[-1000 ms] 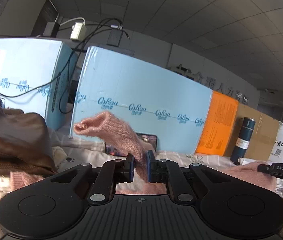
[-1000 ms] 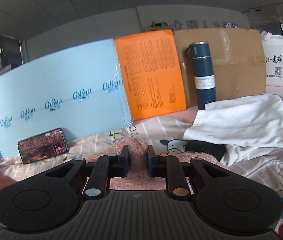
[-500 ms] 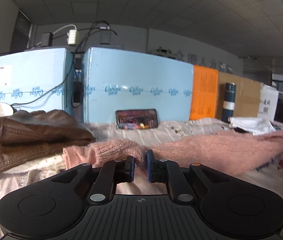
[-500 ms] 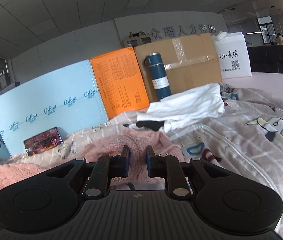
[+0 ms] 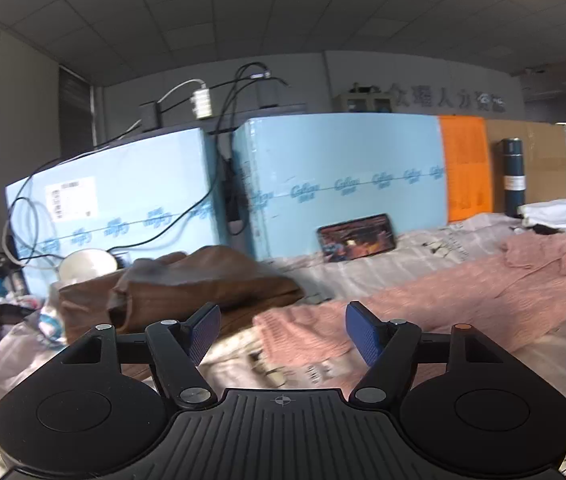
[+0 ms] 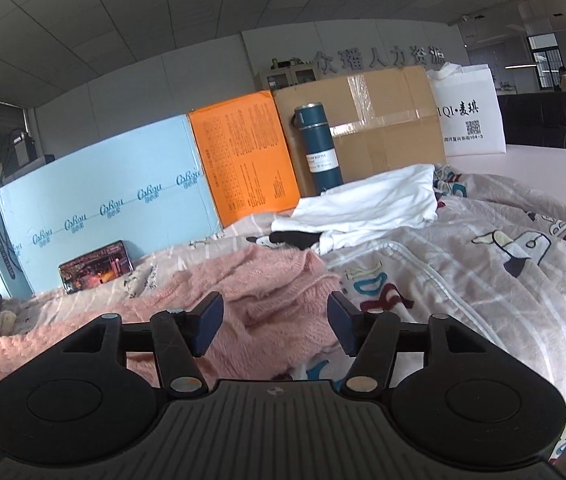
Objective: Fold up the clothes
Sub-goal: 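Drag the cardigan with both grippers to spread it flat on the sheet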
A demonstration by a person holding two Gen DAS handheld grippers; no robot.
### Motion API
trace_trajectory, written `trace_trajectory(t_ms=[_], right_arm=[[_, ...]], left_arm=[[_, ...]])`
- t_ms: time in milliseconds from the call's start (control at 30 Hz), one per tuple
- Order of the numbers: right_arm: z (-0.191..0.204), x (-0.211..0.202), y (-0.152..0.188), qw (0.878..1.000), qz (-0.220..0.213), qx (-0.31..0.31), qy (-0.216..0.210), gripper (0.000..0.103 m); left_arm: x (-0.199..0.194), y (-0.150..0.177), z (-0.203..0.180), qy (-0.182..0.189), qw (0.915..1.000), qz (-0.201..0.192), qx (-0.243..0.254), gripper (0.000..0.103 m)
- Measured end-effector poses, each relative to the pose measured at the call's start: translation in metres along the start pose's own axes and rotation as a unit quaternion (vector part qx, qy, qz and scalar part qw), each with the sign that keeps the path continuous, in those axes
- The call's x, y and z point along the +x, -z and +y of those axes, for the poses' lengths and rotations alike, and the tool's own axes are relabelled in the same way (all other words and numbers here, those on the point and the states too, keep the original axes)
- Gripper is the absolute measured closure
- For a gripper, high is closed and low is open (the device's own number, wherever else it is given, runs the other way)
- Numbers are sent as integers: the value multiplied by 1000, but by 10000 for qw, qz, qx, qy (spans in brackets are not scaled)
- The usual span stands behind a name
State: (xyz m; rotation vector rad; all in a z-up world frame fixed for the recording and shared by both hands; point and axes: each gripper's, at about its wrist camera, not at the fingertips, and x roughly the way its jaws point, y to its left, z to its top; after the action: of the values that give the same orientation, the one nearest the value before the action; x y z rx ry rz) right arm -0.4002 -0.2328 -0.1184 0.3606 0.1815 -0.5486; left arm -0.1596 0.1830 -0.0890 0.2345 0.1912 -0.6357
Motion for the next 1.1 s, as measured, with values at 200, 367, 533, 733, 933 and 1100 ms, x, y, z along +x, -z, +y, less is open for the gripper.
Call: trace_trajectory(t_ms=[200,367,533,733,933,1100], right_arm=[[33,39,-10,9975,350,-226,-577,39],[53,74,-13,9946,751,-311,-653,33],[46,104,-2,9897,1411,-135,-178,33],[35,100,11,9872,1593,-7,-25,65],[22,69,12,9920,1211,341,-115,92],[12,42,11,9943,921,491,-229,92]], left_arm=[[51,-24,-51,1798,9771,-32,1135,28],[111,-32,-61,2811,9452,859,1424,28],[124,-11,-71,3293,9176,1529,1621,74],[64,-8,-70,3325,9239,959,1633,90],[7,12,-79,3505,9169,1166,1512,89],[-11,30,-76,3390,9268,1290,972,83]])
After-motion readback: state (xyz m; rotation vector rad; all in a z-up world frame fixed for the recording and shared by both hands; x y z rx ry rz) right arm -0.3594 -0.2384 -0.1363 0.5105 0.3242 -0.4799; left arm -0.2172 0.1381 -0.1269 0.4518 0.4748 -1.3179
